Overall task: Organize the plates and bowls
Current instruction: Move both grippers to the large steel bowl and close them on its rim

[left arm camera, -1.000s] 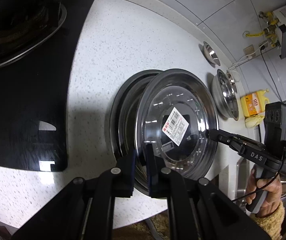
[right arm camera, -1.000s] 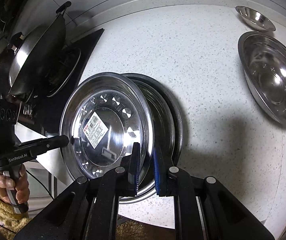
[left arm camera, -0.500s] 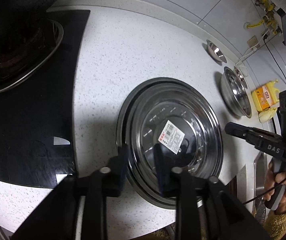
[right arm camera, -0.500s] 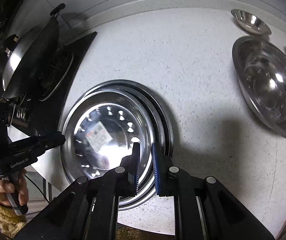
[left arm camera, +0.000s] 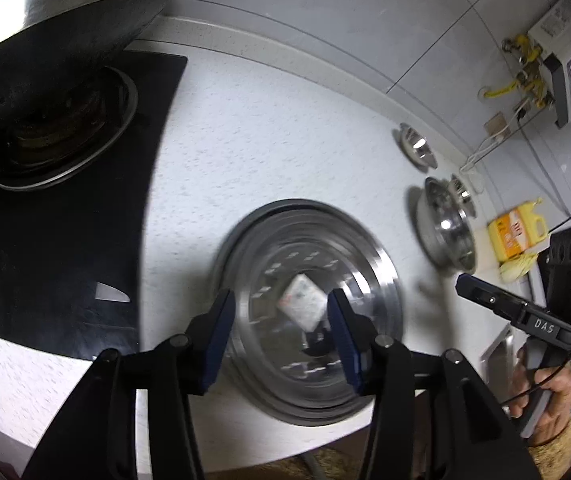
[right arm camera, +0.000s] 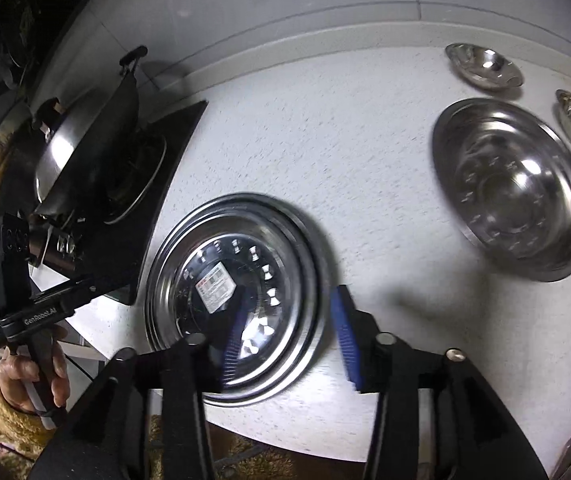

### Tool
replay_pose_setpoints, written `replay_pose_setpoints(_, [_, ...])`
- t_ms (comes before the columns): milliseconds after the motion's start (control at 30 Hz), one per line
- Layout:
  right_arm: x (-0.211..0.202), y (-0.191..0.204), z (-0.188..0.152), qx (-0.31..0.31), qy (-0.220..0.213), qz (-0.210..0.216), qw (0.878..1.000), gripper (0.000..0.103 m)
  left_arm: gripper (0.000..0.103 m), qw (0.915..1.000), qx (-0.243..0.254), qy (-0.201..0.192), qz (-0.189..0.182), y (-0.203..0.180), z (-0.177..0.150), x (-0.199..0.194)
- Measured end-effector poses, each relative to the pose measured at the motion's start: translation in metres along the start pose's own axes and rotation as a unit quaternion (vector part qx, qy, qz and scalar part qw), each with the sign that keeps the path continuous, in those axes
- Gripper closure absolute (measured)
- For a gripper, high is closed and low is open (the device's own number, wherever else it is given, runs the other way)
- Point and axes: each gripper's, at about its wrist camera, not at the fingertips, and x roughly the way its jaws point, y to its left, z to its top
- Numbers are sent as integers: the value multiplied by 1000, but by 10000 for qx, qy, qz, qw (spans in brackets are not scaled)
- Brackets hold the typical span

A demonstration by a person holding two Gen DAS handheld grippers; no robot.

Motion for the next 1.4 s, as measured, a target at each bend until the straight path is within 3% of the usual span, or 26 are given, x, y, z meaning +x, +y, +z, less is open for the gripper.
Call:
replay_pose_setpoints(133, [-30,-29,3,96,-253,-134,9995,47,44,9989,-146,70,-445,-33,0,8])
replay_pose_setpoints(233, [-59,-63,6,162,-435,-410,9981,40,43,9962,-250,240,-800,-64,0,26])
replay_pose_setpoints(400, [-90,-126,17,434,-515,-710,9952,38,43,9938,-358,436,-953,-116,1,66])
replay_pose_setpoints(633, [-96,-202,39,738,-336,-611,9948,38,43,9965,-473,478,-499,-170,19,133])
replay_pose_setpoints(767, [-80,-234,54,807,-117,-425,9958,38,43,9966,-605,531,-182,-178,36,165])
replay_pose_setpoints(1100, [-31,-256,80,542,317,-152,9979,38,43,9936,-640,909,200,-194,52,219])
replay_pose_setpoints(1133, [-27,-258,81,530,334,-136,9979,39,43,9933,-647,937,209,-195,52,223])
replay_pose_setpoints(1200, [-21,-259,83,528,341,-103,9980,50,44,9937,-663,885,201,-196,53,226])
replay_pose_setpoints(1267, [-15,-259,82,536,392,-61,9978,72,46,9942,-624,870,123,-199,56,230])
replay_pose_setpoints(1333, [-12,-259,82,528,416,-83,9977,80,63,9940,-623,895,19,-200,57,233])
replay_pose_setpoints(1367, [-12,-259,81,522,426,-95,9977,83,79,9937,-602,943,-54,-201,58,235])
replay_pose_setpoints(1400, [-12,-259,81,527,431,-90,9976,85,84,9935,-613,954,-107,-202,59,236])
